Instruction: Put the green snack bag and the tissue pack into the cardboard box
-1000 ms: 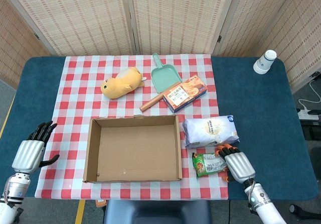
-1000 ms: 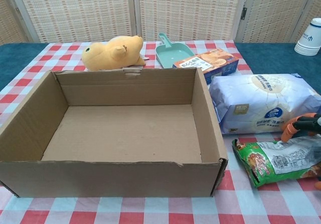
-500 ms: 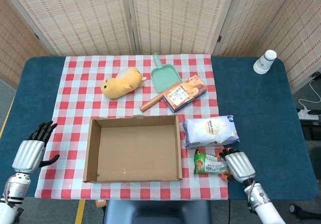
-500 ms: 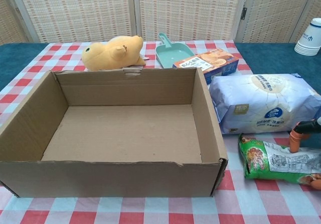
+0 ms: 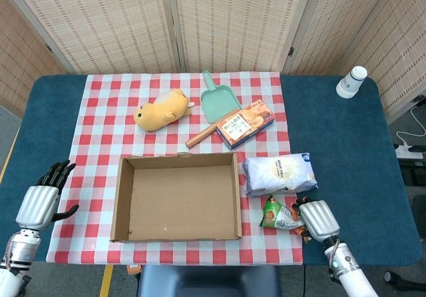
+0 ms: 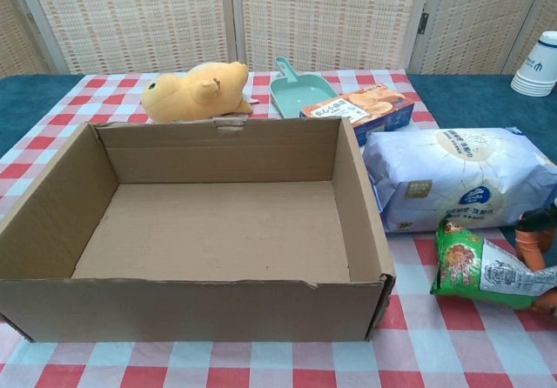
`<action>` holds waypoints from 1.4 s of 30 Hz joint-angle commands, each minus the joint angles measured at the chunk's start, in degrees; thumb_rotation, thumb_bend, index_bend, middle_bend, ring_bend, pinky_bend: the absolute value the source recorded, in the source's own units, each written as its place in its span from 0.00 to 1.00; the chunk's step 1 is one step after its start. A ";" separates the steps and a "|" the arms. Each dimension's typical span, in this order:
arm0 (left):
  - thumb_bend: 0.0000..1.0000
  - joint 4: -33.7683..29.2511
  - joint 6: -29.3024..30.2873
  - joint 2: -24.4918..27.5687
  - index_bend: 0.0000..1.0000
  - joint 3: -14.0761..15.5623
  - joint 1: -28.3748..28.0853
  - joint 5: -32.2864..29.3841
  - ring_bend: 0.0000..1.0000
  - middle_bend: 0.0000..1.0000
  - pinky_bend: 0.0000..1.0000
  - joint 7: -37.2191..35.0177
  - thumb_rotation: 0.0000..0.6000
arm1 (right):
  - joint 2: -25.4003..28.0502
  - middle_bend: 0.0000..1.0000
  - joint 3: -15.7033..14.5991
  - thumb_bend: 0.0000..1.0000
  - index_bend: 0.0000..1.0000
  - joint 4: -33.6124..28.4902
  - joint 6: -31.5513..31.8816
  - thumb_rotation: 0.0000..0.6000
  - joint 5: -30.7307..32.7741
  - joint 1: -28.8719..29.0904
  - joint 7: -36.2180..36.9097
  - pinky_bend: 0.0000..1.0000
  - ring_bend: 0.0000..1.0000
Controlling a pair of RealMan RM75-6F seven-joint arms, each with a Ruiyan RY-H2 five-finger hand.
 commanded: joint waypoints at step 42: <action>0.19 -0.21 -0.82 1.03 0.07 -0.21 -0.06 -0.86 0.00 0.01 0.22 -1.39 1.00 | -0.05 0.47 15.47 0.28 0.67 -23.93 -5.32 1.00 0.45 16.92 -23.91 0.60 0.43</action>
